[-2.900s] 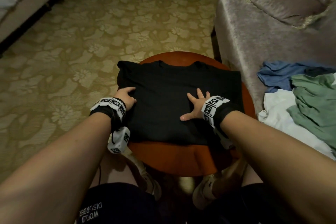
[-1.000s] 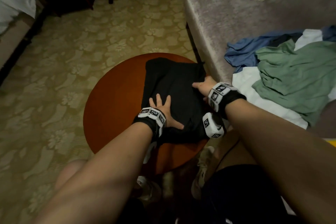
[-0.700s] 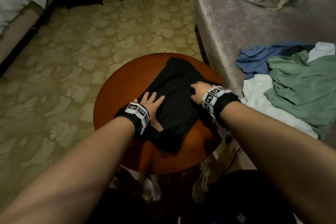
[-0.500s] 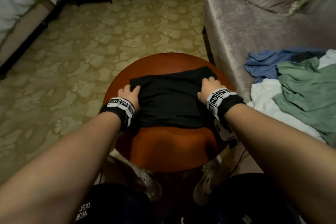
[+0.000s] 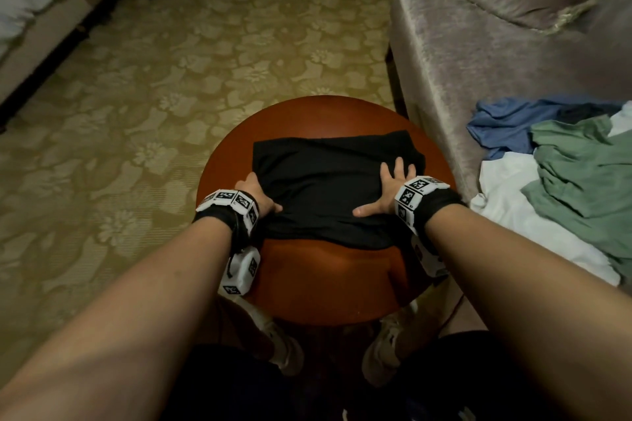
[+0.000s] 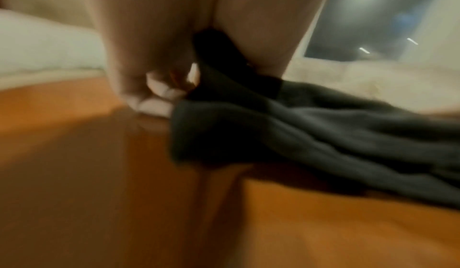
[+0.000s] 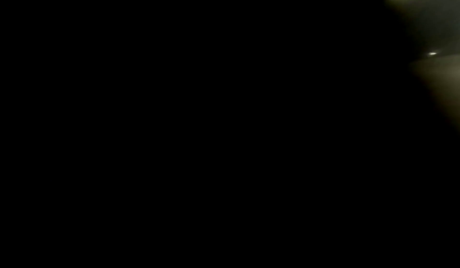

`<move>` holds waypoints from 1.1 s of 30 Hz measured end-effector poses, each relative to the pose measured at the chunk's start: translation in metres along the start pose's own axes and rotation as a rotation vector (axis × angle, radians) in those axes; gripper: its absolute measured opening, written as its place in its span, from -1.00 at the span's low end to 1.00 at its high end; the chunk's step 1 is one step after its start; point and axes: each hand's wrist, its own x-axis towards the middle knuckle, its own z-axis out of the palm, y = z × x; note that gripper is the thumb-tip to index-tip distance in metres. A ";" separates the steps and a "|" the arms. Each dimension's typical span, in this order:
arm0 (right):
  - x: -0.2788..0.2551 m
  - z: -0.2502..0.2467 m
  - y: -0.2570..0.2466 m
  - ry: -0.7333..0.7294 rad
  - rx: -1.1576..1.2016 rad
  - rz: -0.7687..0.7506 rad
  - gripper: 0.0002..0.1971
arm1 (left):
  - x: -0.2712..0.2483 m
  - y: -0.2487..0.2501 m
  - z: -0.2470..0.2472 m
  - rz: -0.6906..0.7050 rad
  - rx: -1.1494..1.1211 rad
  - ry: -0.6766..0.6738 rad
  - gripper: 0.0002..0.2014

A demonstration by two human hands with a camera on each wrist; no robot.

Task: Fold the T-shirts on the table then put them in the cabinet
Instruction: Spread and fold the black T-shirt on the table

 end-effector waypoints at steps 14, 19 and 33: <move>-0.008 -0.001 -0.003 0.021 -0.012 -0.052 0.27 | -0.006 0.011 -0.008 -0.014 -0.299 0.122 -0.51; -0.015 0.005 -0.012 0.032 -0.053 -0.148 0.21 | -0.004 -0.003 -0.022 0.215 -0.295 0.189 -0.28; -0.016 -0.005 -0.025 0.031 0.216 -0.188 -0.08 | -0.061 0.083 -0.051 0.484 0.164 0.035 -0.16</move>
